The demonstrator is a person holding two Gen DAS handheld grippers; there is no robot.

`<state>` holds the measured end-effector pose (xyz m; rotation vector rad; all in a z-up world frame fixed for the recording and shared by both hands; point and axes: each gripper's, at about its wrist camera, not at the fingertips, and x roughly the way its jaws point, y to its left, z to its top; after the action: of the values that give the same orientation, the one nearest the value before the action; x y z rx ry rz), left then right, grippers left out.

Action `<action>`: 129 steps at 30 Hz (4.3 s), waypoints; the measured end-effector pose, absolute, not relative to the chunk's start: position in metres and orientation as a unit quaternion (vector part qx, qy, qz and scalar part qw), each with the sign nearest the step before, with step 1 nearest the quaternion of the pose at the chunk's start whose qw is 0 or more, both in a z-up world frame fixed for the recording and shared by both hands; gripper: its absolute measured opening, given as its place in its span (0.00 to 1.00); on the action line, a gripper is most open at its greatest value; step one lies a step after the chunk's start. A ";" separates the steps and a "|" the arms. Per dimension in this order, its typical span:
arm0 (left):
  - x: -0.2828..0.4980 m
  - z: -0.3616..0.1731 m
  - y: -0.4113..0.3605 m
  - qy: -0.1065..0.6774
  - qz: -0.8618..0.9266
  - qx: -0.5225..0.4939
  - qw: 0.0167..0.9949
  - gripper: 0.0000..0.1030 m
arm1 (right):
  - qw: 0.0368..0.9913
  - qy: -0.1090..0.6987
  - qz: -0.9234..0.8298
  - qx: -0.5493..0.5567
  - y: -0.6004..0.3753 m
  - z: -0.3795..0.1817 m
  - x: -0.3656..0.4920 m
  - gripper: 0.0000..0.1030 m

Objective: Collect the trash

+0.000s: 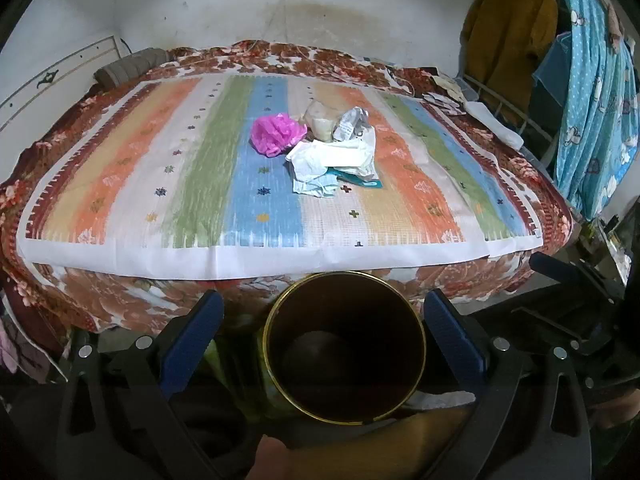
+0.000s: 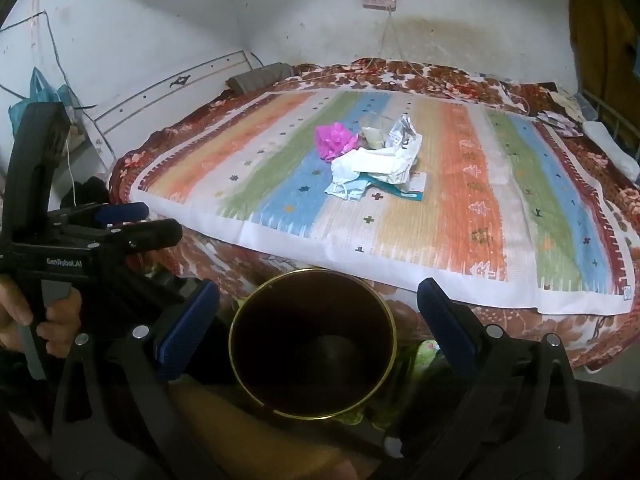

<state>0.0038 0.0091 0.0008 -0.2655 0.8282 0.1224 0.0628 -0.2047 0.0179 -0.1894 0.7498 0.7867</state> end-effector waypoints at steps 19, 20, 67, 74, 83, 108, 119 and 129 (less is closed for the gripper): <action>0.003 0.003 0.008 0.394 0.058 -0.130 0.908 0.95 | 0.847 0.357 0.383 -0.095 -0.203 0.019 0.061 0.92; 0.003 0.003 0.008 0.394 0.059 -0.130 0.908 0.95 | 0.846 0.357 0.384 -0.095 -0.204 0.019 0.061 0.92; 0.067 0.030 0.042 0.387 0.100 -0.123 0.908 0.95 | 0.846 0.373 0.363 -0.118 -0.175 0.032 0.121 0.91; 0.102 0.030 0.059 0.407 0.089 -0.143 0.898 0.95 | 0.845 0.372 0.366 -0.120 -0.163 0.046 0.147 0.91; 0.141 0.023 0.086 0.423 0.108 -0.169 0.884 0.95 | 0.836 0.375 0.372 -0.149 -0.139 0.053 0.174 0.91; 0.248 -0.013 0.143 0.428 0.116 -0.202 0.873 0.93 | 0.804 0.445 0.372 -0.130 -0.089 0.023 0.278 0.79; 0.285 -0.034 0.164 0.433 0.110 -0.213 0.869 0.88 | 0.792 0.474 0.361 -0.135 -0.063 -0.001 0.314 0.72; 0.312 -0.052 0.178 0.450 0.107 -0.216 0.860 0.80 | 0.784 0.490 0.349 -0.153 -0.040 -0.026 0.341 0.61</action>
<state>0.3118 0.1784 -0.0524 -0.4543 0.9455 0.2249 0.3409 -0.0396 -0.0258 -0.3307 1.0569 0.7535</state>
